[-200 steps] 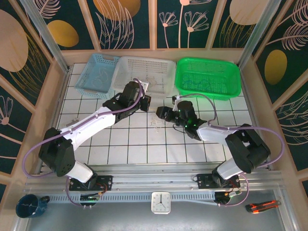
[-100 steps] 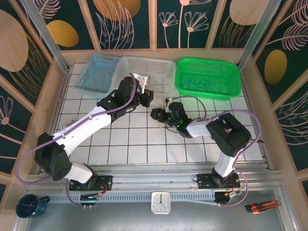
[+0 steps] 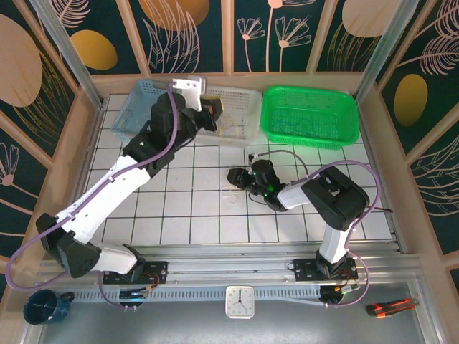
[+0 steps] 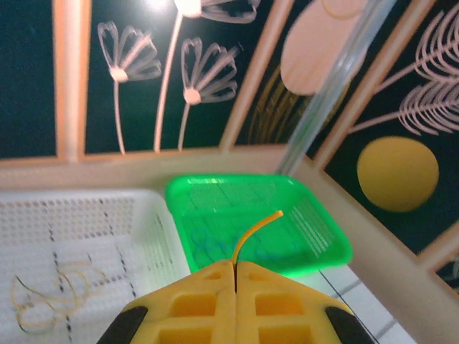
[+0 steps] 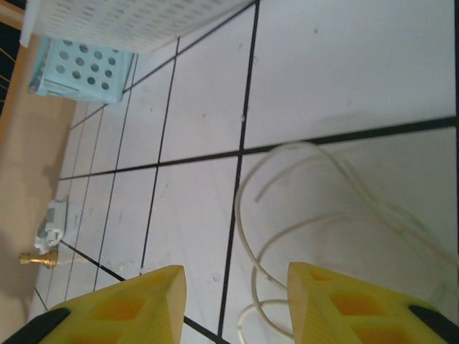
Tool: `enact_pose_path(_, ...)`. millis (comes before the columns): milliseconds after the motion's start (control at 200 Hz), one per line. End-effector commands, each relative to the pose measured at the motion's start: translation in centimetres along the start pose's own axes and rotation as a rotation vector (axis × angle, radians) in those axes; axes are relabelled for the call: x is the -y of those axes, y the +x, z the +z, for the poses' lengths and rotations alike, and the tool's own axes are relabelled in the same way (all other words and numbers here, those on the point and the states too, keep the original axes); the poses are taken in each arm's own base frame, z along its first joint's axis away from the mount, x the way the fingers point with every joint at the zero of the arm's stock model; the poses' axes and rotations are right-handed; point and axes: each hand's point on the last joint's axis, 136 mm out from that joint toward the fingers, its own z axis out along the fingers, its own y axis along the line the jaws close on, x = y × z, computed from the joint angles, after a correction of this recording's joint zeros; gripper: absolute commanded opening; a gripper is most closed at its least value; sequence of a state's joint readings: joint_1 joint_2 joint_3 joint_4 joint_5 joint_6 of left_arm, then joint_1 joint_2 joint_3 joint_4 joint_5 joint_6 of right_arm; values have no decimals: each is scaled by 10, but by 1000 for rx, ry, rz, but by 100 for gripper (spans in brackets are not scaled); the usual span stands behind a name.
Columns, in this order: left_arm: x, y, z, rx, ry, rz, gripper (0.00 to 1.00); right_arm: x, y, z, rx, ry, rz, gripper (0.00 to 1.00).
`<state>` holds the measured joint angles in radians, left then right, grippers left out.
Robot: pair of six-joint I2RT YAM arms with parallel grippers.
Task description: Untangle the cables
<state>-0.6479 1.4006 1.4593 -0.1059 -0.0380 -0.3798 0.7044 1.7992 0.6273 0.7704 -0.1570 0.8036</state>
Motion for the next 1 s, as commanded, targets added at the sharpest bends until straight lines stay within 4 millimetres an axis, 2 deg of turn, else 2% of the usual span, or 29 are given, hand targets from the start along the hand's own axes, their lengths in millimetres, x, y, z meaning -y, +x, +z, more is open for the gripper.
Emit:
enact_pose_path(0, -35, -21, 17, 65, -101, 23, 0, -19, -10, -9, 46, -42, -7, 43)
enact_pose_path(145, -76, -26, 43, 66, -186, 22, 0, -33, -20, -23, 70, -52, -37, 47)
enact_pose_path(225, -94, -19, 61, 49, -234, 43, 0, -41, -27, -33, 94, -63, -48, 48)
enact_pose_path(305, -113, -8, 79, 16, -289, 60, 0, -49, -36, -43, 119, -63, -66, 49)
enact_pose_path(335, -125, 5, 92, -15, -313, 65, 0, -51, -38, -48, 129, -58, -76, 49)
enact_pose_path(440, -149, 27, 116, -60, -352, 63, 0, -57, -52, -66, 180, -29, -107, 50)
enact_pose_path(676, -182, 68, 153, -162, -418, 89, 0, -58, -76, -106, 263, 57, -139, 52)
enact_pose_path(716, -186, 74, 157, -178, -427, 93, 8, -58, -78, -110, 267, 65, -139, 53)
enact_pose_path(776, -191, 79, 161, -198, -435, 91, 25, -58, -81, -117, 275, 75, -144, 53)
enact_pose_path(866, -188, 76, 161, -201, -428, 89, 49, -59, -86, -127, 293, 81, -147, 53)
enact_pose_path(996, -176, 61, 151, -181, -392, 84, 67, -59, -92, -136, 304, 92, -150, 53)
